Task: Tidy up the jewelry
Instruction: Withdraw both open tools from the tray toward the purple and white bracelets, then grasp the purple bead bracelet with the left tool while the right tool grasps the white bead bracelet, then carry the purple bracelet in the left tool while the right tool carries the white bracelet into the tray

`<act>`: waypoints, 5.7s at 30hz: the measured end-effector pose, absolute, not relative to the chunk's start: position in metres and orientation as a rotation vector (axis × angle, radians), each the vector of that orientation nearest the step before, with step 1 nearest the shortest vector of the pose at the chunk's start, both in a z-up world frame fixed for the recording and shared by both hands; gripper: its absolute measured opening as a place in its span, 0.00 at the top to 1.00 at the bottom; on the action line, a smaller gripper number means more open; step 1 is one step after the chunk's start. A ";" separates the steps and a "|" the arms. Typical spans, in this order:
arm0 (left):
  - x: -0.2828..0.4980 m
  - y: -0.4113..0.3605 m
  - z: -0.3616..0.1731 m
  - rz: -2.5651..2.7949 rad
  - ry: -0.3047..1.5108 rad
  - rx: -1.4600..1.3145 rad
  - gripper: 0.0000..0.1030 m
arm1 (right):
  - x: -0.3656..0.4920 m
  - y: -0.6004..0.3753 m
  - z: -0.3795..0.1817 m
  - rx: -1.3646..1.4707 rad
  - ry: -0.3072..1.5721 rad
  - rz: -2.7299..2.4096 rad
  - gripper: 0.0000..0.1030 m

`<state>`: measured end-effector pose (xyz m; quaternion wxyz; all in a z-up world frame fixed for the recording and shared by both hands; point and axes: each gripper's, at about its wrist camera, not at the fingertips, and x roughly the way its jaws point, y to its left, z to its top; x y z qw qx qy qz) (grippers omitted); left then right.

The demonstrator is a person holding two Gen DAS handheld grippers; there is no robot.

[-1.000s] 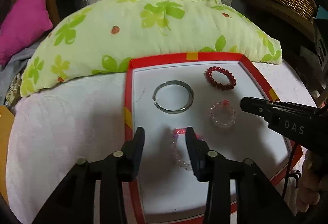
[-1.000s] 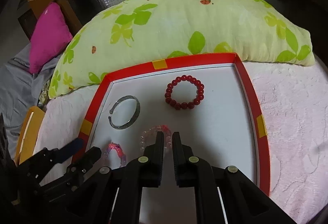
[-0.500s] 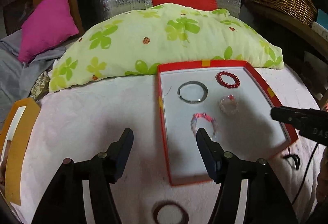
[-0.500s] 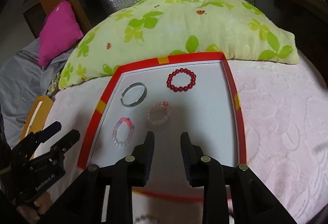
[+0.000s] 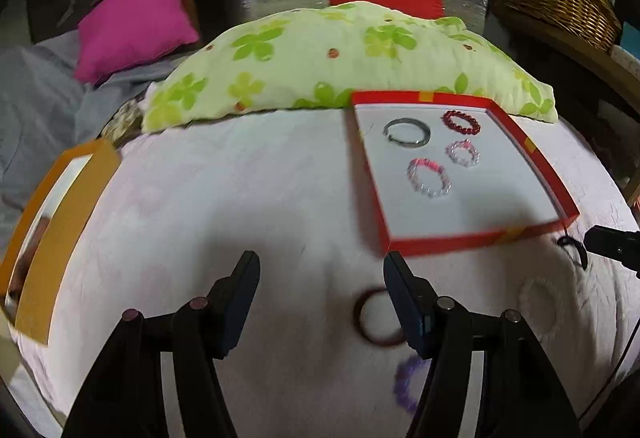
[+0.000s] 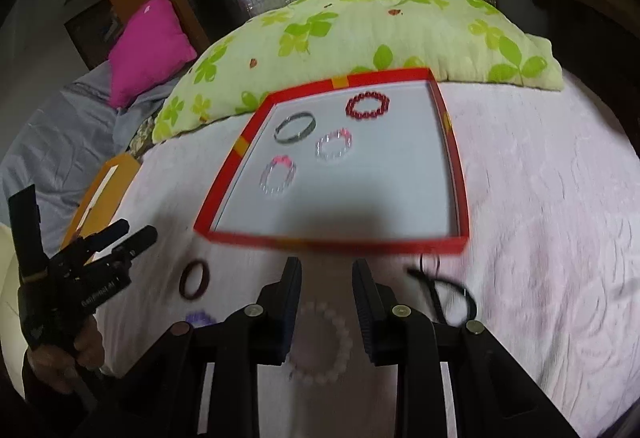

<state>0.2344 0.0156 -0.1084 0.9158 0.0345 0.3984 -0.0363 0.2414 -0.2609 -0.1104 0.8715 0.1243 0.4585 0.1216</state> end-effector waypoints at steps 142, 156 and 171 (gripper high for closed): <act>0.184 -0.029 -0.172 -0.250 0.920 0.164 0.91 | 0.204 -0.237 -0.172 0.111 1.033 0.090 0.89; 0.175 -0.021 -0.146 -0.282 0.831 0.114 0.91 | 0.194 -0.245 -0.150 0.162 0.954 0.126 0.90; 0.164 -0.023 -0.117 -0.324 0.783 0.070 0.91 | 0.183 -0.250 -0.127 0.208 0.892 0.175 0.90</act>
